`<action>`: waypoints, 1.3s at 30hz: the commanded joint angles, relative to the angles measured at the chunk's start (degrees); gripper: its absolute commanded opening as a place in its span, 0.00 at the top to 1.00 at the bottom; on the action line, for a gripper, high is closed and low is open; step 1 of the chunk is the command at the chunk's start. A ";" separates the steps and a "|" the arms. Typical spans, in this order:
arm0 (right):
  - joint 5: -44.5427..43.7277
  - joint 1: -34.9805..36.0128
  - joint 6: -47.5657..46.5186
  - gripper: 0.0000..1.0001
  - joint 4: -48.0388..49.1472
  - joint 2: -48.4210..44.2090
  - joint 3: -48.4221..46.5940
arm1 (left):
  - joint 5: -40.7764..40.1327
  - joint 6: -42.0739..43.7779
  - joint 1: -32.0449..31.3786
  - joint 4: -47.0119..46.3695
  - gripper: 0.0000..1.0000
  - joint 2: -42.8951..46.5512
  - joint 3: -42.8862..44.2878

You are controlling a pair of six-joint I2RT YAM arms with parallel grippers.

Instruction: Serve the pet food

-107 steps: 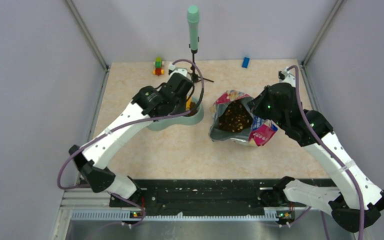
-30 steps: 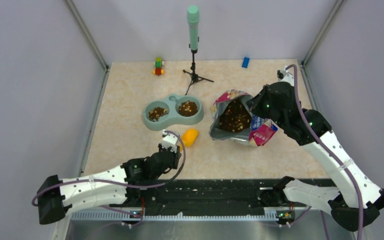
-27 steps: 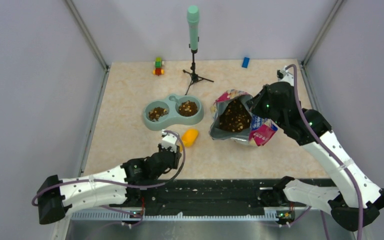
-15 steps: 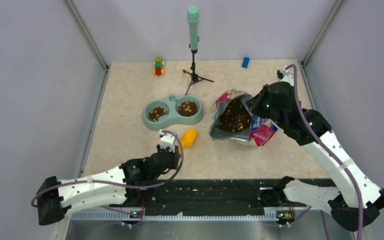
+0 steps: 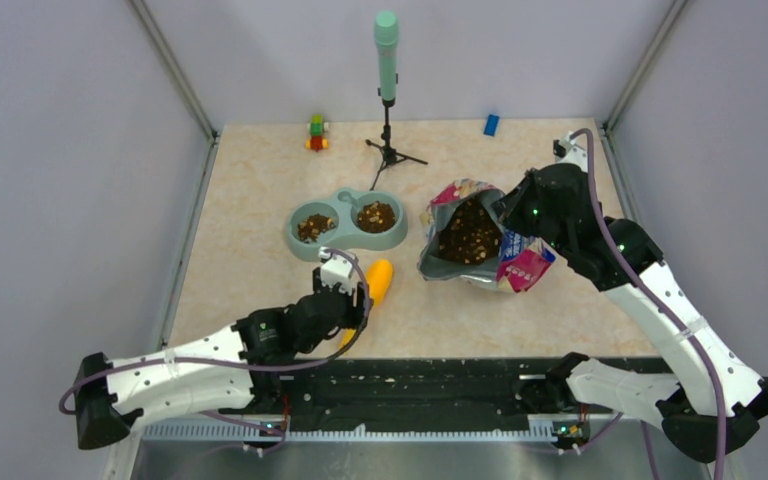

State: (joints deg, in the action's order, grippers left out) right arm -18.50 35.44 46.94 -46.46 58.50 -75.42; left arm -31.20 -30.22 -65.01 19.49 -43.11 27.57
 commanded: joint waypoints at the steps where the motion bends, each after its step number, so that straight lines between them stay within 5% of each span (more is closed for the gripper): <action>1: 1.67 -0.46 -1.15 1.00 1.24 -0.80 -0.14 | -2.37 8.82 -0.20 -3.33 0.31 -0.91 8.95; 6: 3.62 -0.46 -2.56 1.00 0.88 -0.80 -0.02 | 9.29 33.46 -0.12 -14.45 0.43 -3.71 14.25; 9: 6.85 -0.80 -6.80 1.00 -0.02 0.88 -2.62 | 11.85 45.49 1.81 -13.27 0.46 -9.36 19.47; 12: 12.37 -2.08 -11.11 1.00 -2.45 4.00 -6.98 | 24.54 48.94 9.52 -9.54 0.66 -13.07 24.96; 14: 17.57 -2.64 -15.29 1.00 -2.54 5.26 -8.54 | 32.52 49.24 14.19 -9.78 1.00 -13.78 26.59; 17: 25.19 -3.93 -21.27 1.00 -5.24 7.90 -11.44 | 38.32 50.34 17.76 -9.12 0.98 -15.18 29.86; 20: 28.01 -4.41 -24.55 1.00 -8.80 10.02 -13.76 | 37.52 52.84 18.17 -8.27 0.62 -17.68 32.36; 24: 30.61 -4.62 -26.20 1.00 -9.42 9.40 -15.44 | 37.92 54.86 18.43 -10.13 0.37 -20.33 34.87; 29: 30.09 -5.52 -27.80 1.00 -12.33 9.35 -18.49 | 39.84 58.63 18.79 -11.89 0.32 -23.34 37.59; 39: 31.65 -8.76 -31.25 1.00 -17.93 11.29 -22.99 | 51.06 71.24 19.70 0.51 0.35 -30.63 46.99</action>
State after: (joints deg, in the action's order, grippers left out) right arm 9.23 27.44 17.37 -64.25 70.02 -93.45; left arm 12.60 35.55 -45.67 15.79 -71.68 69.01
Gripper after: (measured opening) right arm 0.013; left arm 0.655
